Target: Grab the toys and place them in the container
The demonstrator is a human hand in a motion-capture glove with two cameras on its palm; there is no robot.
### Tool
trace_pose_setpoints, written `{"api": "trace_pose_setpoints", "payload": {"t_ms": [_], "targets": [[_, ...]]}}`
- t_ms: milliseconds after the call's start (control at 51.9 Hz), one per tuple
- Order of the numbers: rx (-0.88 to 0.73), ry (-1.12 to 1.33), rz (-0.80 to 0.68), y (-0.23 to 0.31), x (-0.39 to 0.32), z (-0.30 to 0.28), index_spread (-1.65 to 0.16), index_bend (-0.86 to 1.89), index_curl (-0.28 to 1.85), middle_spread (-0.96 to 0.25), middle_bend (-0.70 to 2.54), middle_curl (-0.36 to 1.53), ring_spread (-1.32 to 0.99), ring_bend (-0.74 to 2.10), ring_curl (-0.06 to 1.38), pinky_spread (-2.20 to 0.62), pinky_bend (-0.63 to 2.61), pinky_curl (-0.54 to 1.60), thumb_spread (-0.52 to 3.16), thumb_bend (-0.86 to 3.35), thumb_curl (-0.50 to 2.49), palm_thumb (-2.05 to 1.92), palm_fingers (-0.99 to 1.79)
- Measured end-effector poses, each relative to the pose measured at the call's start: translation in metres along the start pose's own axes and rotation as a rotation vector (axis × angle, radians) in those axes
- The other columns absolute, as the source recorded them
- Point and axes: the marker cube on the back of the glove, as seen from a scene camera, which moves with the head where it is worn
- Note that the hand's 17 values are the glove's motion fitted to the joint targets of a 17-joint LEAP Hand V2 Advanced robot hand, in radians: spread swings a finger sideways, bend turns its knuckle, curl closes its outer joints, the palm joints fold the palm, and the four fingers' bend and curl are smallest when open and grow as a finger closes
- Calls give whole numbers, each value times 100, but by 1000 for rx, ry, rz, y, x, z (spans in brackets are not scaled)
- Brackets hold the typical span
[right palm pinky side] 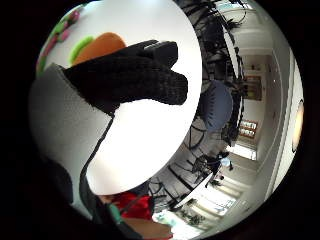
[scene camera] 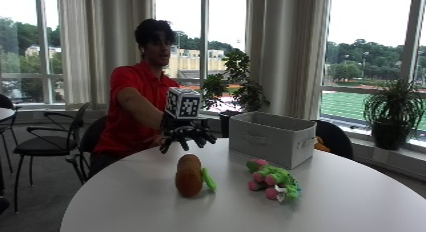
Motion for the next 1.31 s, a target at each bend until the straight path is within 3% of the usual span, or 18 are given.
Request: {"api": "trace_pose_setpoints", "payload": {"t_ms": [327, 655, 866, 1078, 1174, 1194, 1309], "targets": [[-105, -40, 67, -29, -1, 53, -36, 12, 14, -1, 8, 22, 5, 17, 28, 11, 145, 38, 96, -5, 30, -5, -28], [-254, -85, 93, -38, -13, 81, -37, 15, 18, 2, 5, 15, 7, 14, 24, 6, 159, 40, 104, -1, 30, 3, -28], [-300, -5, 136, -38, -26, 80, -41, 43, 31, 5, 4, 10, 9, 16, 21, 2, 151, 37, 113, 3, 34, 16, -15], [-147, 14, 183, -44, -37, 80, -39, 60, 40, 4, 10, 9, 8, 30, 25, -8, 139, 33, 125, 10, 41, 34, 6], [-84, 14, 173, -45, -40, 79, -39, 58, 41, -1, 13, 10, -1, 48, 28, -20, 140, 32, 126, 17, 47, 48, 28], [-70, 12, 173, -45, -41, 79, -39, 59, 43, -4, 17, 11, -7, 55, 31, -25, 139, 32, 125, 20, 50, 54, 42], [-3, 3, 159, -44, -44, 78, -39, 64, 48, -14, 23, 15, -24, 65, 35, -34, 126, 30, 117, 23, 57, 63, 58]]}}
